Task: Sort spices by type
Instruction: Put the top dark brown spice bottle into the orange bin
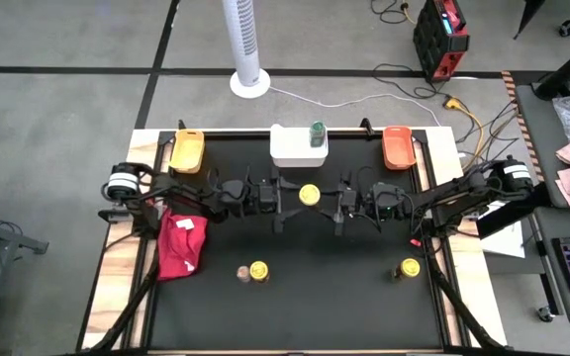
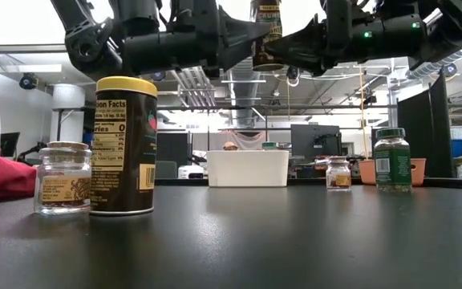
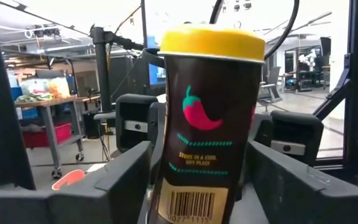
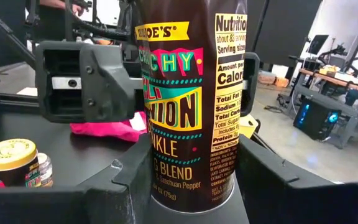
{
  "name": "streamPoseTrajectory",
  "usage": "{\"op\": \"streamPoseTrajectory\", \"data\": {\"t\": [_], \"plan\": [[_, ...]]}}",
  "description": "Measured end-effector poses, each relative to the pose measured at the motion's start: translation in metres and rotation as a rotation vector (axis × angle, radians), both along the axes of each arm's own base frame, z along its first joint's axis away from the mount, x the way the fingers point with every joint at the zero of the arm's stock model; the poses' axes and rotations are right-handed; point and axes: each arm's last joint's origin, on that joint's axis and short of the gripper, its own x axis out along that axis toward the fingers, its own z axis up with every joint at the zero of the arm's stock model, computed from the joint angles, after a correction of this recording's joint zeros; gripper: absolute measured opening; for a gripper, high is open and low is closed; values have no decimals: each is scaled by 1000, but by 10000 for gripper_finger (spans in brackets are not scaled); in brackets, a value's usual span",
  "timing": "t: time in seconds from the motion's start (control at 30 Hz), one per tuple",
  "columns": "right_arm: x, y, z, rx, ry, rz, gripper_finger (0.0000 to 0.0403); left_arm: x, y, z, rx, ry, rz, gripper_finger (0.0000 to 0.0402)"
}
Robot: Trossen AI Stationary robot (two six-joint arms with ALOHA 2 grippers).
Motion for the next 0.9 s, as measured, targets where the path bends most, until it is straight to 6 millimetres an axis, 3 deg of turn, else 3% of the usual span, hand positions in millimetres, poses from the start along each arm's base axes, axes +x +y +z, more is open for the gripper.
{"op": "streamPoseTrajectory", "data": {"t": [0.2, 0.3, 0.47, 0.7, 0.9], "plan": [[0, 0, 0, 14, -6, -9, 176, 4, 0, 2, 24, 4, 7, 170], [0, -1, -1, 24, 2, -15, 198, 5, 1, 2, 38, 15, 15, 143], [0, 0, -2, 26, 16, 6, 242, 5, 0, 0, 47, 35, 6, 142], [-7, -2, -3, 115, 142, -86, 262, -1, 1, 11, 100, 111, 72, 142], [-13, -4, 19, 120, 241, -143, 269, -10, 3, 12, 134, 298, 126, 142]]}}
